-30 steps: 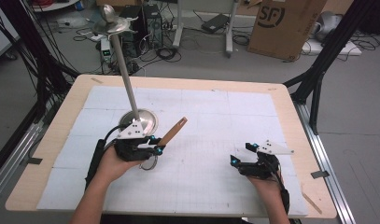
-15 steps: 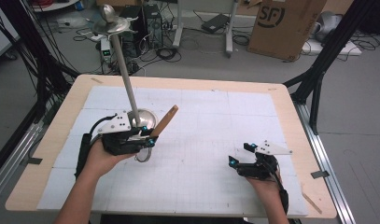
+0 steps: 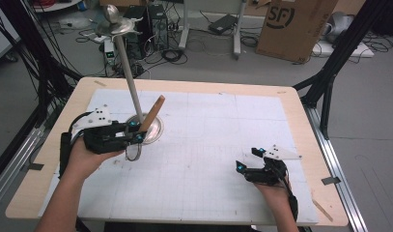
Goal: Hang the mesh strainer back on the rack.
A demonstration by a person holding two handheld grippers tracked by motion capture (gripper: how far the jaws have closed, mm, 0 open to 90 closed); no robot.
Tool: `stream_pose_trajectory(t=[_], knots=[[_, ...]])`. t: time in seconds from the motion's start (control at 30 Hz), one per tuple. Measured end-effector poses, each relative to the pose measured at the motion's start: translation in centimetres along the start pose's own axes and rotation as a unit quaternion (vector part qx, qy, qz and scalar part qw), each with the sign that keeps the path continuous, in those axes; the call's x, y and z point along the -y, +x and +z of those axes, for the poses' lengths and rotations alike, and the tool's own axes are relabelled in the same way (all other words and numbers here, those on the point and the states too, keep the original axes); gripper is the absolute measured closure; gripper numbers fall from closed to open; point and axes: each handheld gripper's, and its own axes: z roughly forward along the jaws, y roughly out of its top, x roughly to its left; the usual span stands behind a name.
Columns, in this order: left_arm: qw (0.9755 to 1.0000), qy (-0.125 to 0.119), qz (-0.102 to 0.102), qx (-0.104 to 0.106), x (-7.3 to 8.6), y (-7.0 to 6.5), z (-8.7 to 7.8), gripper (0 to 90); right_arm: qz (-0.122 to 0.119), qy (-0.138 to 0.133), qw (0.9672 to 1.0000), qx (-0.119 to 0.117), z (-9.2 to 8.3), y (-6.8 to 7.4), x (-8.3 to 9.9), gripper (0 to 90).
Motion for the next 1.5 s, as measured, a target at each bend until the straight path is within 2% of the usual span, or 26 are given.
stream_pose_trajectory(t=[0.17,0.43,0.87,1.13,1.4,1.5], knots=[[0.9999,-0.007,-0.006,-0.004,-0.4,0.6,-1.1,68.9,0.001,0.004,1.0,0.0,0.1,0.1,0.0,14.6],[0.9998,-0.014,0.003,-0.015,-1.4,1.0,-2.4,68.9,0.001,0.002,1.0,-0.002,0.1,0.1,0.0,14.6],[0.9989,-0.029,0.002,-0.037,-2.3,1.8,-4.3,68.9,-0.001,0.003,1.0,-0.003,0.2,0.0,0.0,14.6],[0.9977,-0.043,0.002,-0.052,-3.0,2.4,-5.5,68.9,0.0,0.0,1.0,-0.002,0.1,0.0,0.0,14.6],[0.9954,-0.059,0.005,-0.075,-3.9,2.8,-7.7,68.9,0.004,-0.001,1.0,-0.005,0.1,0.0,-0.1,14.6],[0.9948,-0.056,0.008,-0.084,-4.4,3.1,-8.5,68.9,0.006,-0.002,1.0,-0.005,0.1,0.0,-0.1,14.6]])
